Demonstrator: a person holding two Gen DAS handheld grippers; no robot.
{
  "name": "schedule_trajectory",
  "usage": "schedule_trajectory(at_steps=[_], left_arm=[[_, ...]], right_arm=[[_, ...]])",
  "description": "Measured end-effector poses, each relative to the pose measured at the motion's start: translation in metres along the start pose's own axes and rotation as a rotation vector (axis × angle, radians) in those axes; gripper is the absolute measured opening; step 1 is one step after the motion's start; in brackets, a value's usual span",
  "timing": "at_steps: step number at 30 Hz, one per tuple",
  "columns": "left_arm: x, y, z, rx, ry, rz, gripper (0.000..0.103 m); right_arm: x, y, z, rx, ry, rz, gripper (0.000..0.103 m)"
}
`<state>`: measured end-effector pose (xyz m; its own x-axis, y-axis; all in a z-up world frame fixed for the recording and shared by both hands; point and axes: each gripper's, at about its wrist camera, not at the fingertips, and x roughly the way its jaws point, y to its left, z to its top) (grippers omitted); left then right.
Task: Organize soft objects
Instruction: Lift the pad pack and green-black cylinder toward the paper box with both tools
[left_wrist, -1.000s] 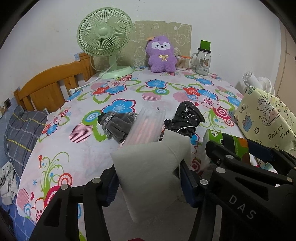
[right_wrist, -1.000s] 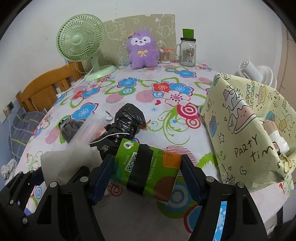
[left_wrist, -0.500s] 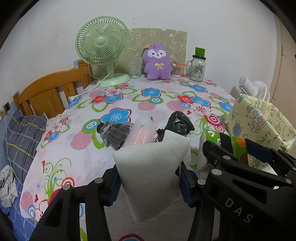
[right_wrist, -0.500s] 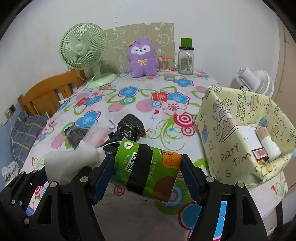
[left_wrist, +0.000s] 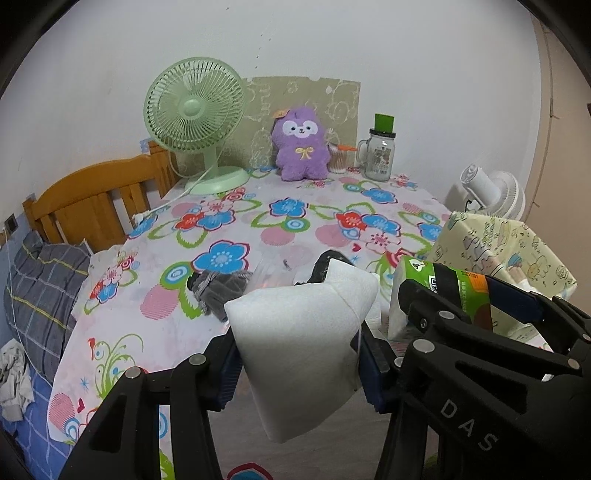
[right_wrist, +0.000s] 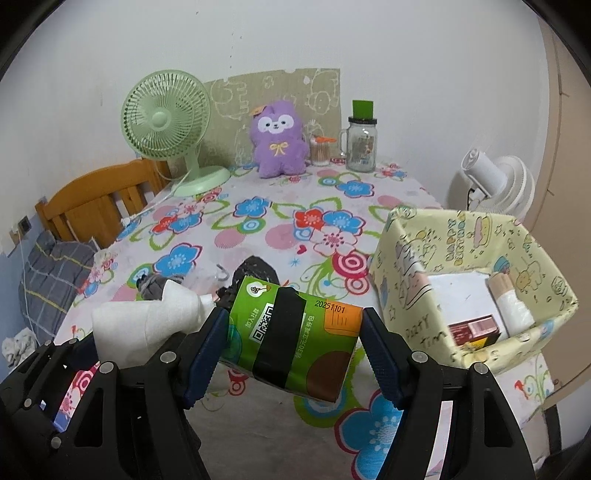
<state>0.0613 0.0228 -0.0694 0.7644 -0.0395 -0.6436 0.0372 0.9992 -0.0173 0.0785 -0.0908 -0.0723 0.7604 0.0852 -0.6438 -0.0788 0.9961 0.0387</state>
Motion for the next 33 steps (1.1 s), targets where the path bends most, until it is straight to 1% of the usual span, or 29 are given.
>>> schedule_trajectory(at_steps=[17, 33], left_arm=[[-0.019, -0.023, 0.027, 0.029, -0.043, -0.022, 0.056], [-0.025, -0.042, 0.047, 0.048, -0.068, -0.032, 0.056]], right_arm=[[-0.027, -0.016, 0.024, 0.005, -0.045, -0.012, 0.074], [-0.035, -0.033, 0.044, 0.011, -0.071, -0.020, 0.074]])
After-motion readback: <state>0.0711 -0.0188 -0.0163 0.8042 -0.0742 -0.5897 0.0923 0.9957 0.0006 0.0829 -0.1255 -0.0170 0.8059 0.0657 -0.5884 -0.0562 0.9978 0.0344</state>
